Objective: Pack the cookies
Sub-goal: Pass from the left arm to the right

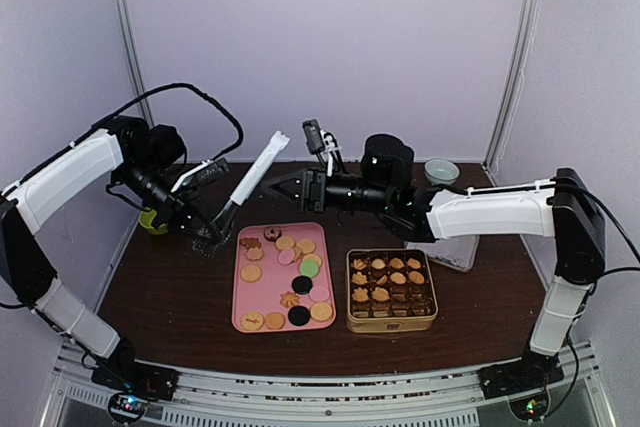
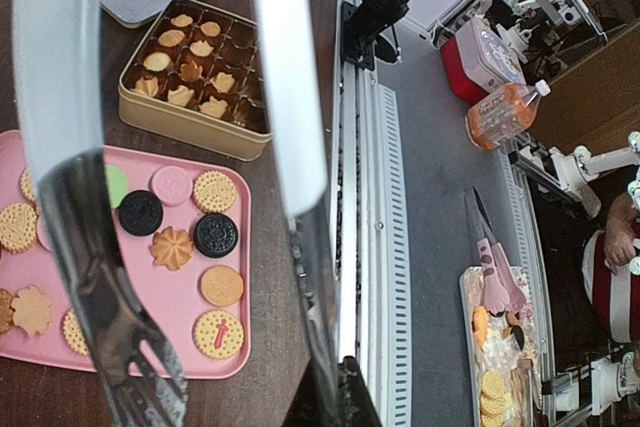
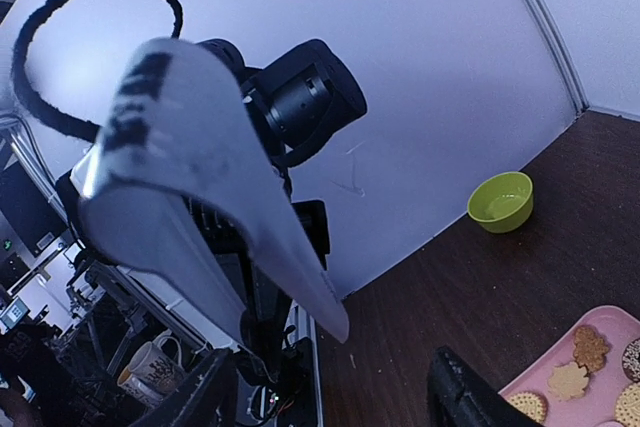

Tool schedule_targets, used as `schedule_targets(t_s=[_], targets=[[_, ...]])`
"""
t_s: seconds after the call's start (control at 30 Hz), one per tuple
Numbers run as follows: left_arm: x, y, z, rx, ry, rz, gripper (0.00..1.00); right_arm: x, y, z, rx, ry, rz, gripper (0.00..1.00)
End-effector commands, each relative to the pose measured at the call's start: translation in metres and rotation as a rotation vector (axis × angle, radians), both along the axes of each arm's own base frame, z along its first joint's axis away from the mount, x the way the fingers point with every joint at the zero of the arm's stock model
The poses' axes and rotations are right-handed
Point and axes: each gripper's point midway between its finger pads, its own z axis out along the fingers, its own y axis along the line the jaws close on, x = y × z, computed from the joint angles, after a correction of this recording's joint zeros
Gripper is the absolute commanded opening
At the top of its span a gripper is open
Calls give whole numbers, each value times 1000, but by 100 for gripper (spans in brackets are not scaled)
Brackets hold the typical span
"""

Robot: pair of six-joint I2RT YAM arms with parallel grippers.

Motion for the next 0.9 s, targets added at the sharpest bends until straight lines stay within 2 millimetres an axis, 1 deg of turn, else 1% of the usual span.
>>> schedule_targets(t_s=[0.0, 0.13, 0.2, 0.33, 0.47, 0.6, 0.73, 0.83, 0.87], targets=[[-4, -2, 15, -45, -50, -17, 0, -12, 4, 49, 122, -60, 32, 65], [-4, -2, 17, -48, -53, -18, 0, -14, 15, 53, 152, -35, 64, 63], [-4, -2, 17, -48, -53, -16, 0, -15, 17, 55, 181, -23, 80, 62], [-4, -3, 17, -48, -52, -18, 0, -16, 26, 50, 171, -13, 91, 57], [-3, -3, 19, -50, -57, -18, 0, -19, 35, 44, 162, -3, 109, 56], [-4, -2, 18, -46, -55, -18, 0, -23, 39, 40, 161, 10, 134, 50], [-4, -1, 16, -38, -54, -19, 0, -24, 32, 43, 155, -1, 124, 39], [-1, 1, 10, -3, -65, -8, 0, -25, 25, 44, 115, -47, 80, 34], [3, 3, 5, 22, -80, 5, 5, -24, 22, 42, 88, -70, 55, 34]])
